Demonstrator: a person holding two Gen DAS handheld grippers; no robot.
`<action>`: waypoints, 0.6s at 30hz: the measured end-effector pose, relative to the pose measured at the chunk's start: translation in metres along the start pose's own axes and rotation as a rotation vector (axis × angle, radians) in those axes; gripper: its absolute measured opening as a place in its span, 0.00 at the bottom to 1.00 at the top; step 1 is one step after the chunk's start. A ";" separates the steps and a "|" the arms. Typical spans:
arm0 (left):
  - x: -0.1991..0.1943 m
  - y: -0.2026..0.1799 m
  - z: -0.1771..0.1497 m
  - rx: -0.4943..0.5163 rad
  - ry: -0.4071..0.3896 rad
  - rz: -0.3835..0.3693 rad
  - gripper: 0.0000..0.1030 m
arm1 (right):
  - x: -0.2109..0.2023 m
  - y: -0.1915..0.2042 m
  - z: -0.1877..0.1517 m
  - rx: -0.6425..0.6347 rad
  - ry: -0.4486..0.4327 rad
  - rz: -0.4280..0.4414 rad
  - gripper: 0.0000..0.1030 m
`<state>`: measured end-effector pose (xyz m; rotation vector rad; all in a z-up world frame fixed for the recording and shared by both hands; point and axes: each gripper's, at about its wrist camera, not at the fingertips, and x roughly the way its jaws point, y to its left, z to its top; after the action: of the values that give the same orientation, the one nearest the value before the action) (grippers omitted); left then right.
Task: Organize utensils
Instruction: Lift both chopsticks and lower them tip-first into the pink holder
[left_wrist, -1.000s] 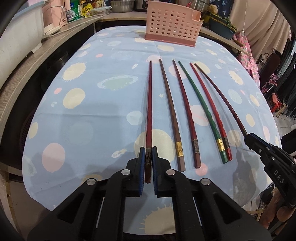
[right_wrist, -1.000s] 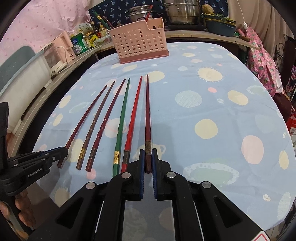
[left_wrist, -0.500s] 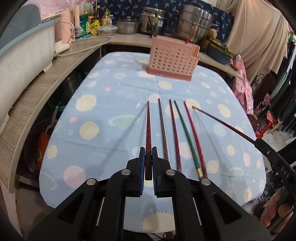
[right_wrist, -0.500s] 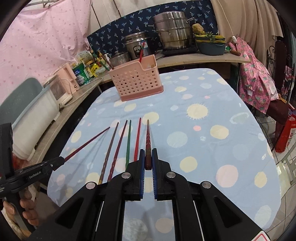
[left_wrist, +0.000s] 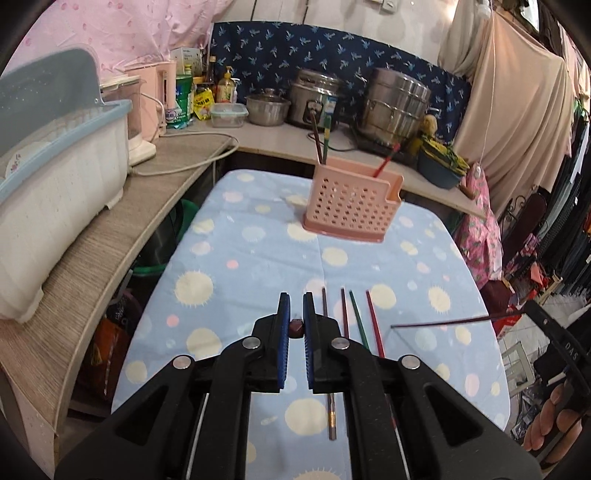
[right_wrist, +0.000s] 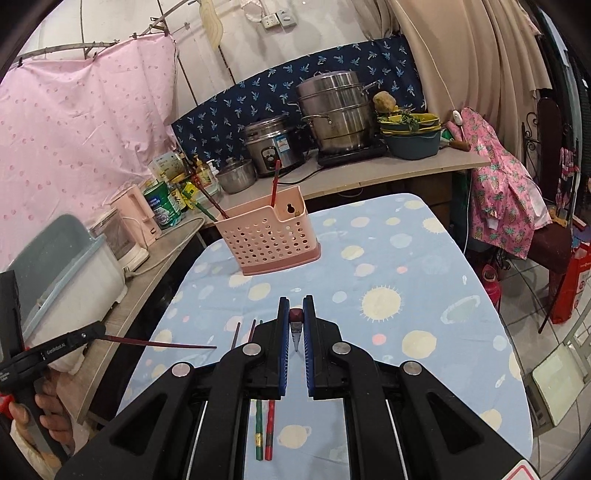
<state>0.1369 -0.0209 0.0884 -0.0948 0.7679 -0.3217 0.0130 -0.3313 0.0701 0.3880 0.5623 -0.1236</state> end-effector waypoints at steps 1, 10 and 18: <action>0.001 0.001 0.006 -0.001 -0.007 0.001 0.07 | 0.002 -0.001 0.003 0.005 0.001 0.004 0.07; 0.023 -0.010 0.063 0.025 -0.047 -0.003 0.07 | 0.019 0.011 0.054 -0.026 -0.072 0.020 0.07; 0.022 -0.032 0.143 0.010 -0.154 -0.074 0.07 | 0.035 0.031 0.131 -0.031 -0.184 0.081 0.07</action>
<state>0.2436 -0.0624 0.1831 -0.1372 0.6109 -0.3836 0.1137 -0.3539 0.1630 0.3642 0.3658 -0.0720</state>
